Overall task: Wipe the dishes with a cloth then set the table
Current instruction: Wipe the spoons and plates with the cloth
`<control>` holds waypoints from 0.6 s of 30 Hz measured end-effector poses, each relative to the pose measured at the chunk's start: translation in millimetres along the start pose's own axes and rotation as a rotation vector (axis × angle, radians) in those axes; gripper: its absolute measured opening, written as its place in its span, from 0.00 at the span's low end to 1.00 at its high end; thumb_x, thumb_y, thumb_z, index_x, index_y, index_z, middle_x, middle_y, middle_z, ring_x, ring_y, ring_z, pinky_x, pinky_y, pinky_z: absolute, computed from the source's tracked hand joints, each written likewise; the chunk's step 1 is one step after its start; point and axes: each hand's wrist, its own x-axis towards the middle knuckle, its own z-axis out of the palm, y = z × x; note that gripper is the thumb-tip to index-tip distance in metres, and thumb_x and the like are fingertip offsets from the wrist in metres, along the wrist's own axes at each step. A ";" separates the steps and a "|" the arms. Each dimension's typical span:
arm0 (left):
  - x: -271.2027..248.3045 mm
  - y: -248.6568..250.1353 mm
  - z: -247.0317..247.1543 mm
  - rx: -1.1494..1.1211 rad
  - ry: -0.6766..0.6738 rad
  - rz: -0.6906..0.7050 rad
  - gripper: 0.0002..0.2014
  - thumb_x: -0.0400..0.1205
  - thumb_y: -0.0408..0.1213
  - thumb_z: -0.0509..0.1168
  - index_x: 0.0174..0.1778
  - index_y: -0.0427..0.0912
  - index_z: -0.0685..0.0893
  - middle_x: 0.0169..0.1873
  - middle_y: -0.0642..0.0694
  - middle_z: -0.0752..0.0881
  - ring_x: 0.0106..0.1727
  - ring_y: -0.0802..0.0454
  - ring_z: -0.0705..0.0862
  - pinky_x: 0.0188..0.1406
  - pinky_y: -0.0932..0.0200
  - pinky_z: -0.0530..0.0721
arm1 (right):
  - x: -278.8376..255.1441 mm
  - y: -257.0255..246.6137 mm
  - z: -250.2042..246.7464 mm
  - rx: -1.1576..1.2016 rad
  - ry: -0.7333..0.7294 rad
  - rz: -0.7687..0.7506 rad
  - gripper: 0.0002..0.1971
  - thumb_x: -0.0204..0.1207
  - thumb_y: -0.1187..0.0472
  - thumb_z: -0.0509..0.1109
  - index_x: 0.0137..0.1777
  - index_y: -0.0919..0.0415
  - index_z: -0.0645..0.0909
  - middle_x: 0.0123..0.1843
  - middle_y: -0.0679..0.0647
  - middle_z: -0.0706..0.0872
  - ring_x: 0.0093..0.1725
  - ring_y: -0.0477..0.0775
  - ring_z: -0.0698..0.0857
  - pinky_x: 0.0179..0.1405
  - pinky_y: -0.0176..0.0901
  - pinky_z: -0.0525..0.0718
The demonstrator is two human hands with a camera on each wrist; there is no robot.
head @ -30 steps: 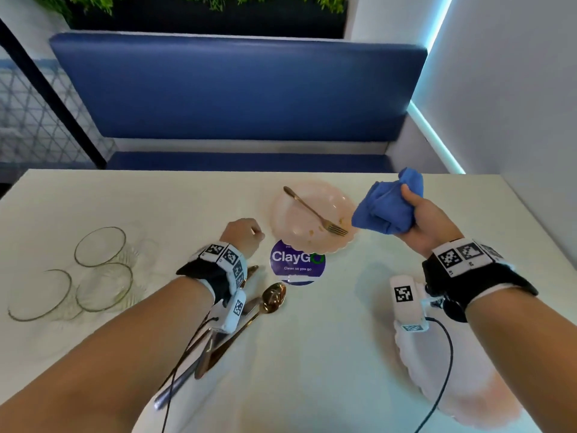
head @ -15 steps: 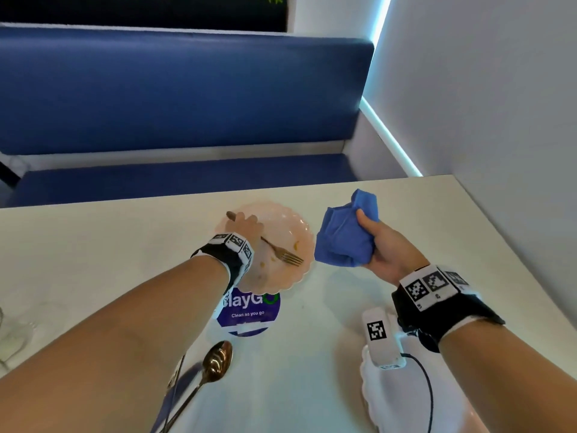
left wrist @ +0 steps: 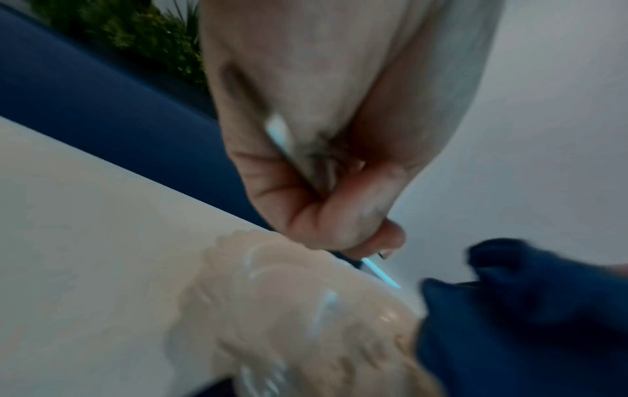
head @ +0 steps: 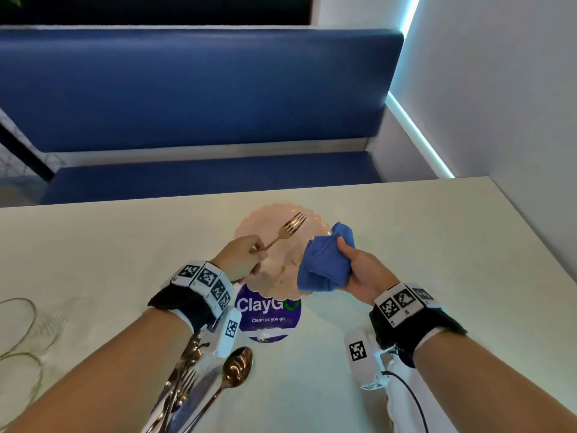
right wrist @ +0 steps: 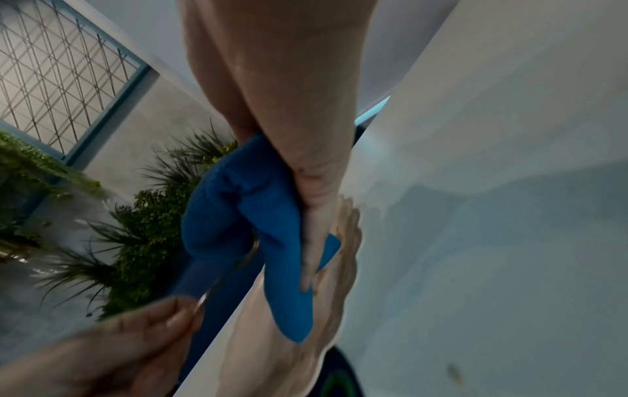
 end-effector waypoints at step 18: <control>-77.5 23.2 6.2 -0.130 0.042 0.038 0.11 0.85 0.33 0.55 0.42 0.37 0.81 0.21 0.45 0.75 0.11 0.58 0.65 0.12 0.69 0.63 | 6.0 -23.6 19.5 -0.486 0.254 -0.530 0.13 0.79 0.51 0.58 0.34 0.53 0.72 0.34 0.51 0.77 0.34 0.47 0.77 0.40 0.44 0.77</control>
